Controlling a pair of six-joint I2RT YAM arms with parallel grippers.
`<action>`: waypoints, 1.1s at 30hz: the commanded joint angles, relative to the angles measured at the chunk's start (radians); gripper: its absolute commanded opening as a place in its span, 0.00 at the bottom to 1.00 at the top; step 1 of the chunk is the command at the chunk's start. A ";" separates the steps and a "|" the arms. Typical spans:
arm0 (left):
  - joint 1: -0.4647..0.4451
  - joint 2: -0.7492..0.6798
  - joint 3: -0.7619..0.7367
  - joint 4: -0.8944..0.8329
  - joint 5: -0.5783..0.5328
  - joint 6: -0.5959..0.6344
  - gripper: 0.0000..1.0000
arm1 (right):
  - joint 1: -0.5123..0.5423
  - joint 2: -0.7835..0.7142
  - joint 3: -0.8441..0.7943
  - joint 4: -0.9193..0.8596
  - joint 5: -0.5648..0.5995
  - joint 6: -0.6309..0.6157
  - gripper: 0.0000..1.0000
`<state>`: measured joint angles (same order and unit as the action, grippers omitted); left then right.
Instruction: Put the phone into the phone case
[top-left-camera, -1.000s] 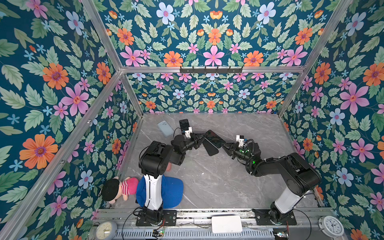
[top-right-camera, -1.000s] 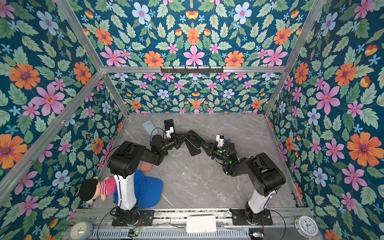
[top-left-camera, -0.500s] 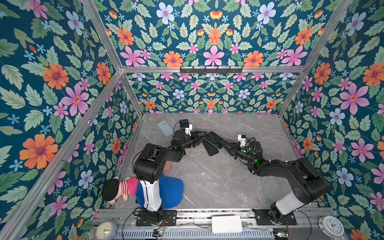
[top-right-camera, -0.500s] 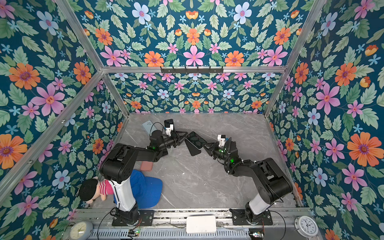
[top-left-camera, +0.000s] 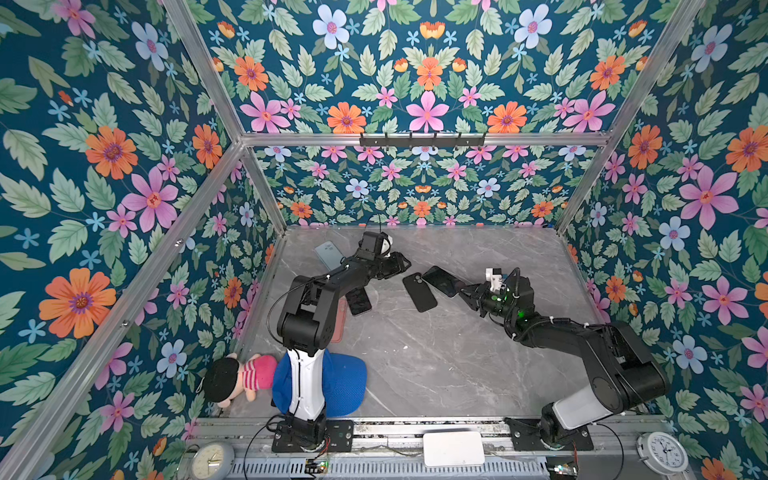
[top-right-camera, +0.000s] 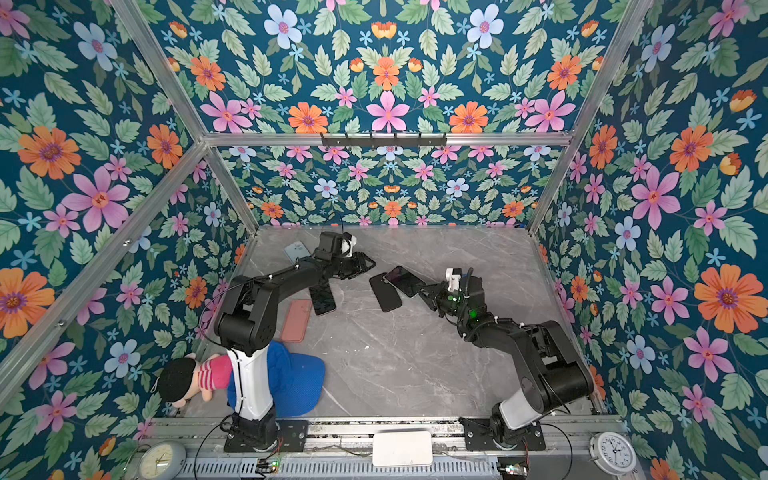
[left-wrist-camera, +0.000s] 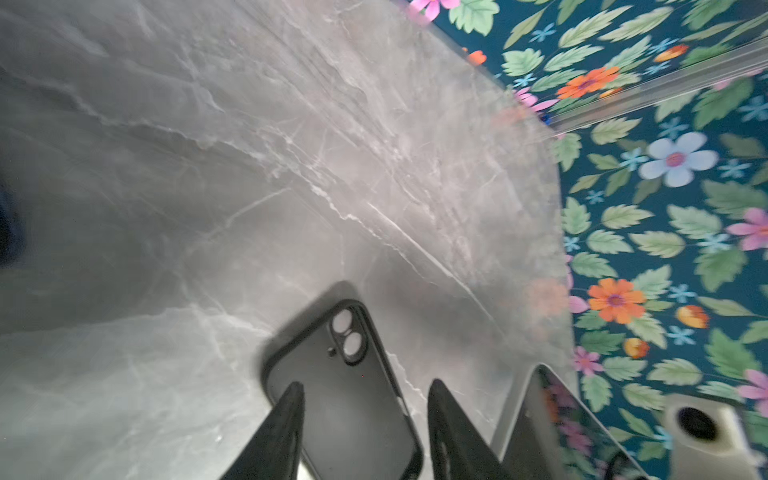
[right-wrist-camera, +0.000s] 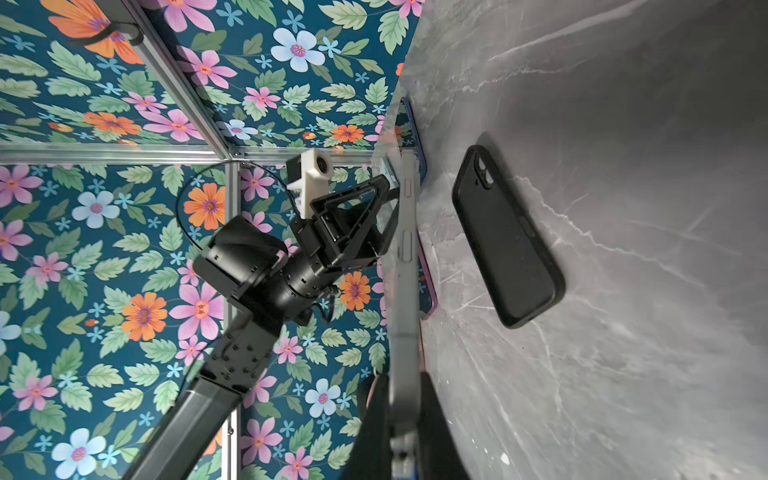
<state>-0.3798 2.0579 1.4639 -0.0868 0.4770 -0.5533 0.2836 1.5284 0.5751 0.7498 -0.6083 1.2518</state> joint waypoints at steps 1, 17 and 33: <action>-0.011 0.048 0.111 -0.267 -0.125 0.202 0.53 | 0.000 -0.030 0.025 -0.090 -0.028 -0.094 0.03; -0.086 0.320 0.543 -0.572 -0.256 0.417 0.56 | -0.004 -0.115 0.029 -0.265 -0.005 -0.218 0.02; -0.099 0.341 0.515 -0.570 -0.277 0.437 0.30 | -0.008 -0.097 0.035 -0.260 -0.019 -0.222 0.01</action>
<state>-0.4778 2.3974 1.9900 -0.6258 0.2115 -0.1249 0.2756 1.4292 0.6029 0.4496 -0.6140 1.0374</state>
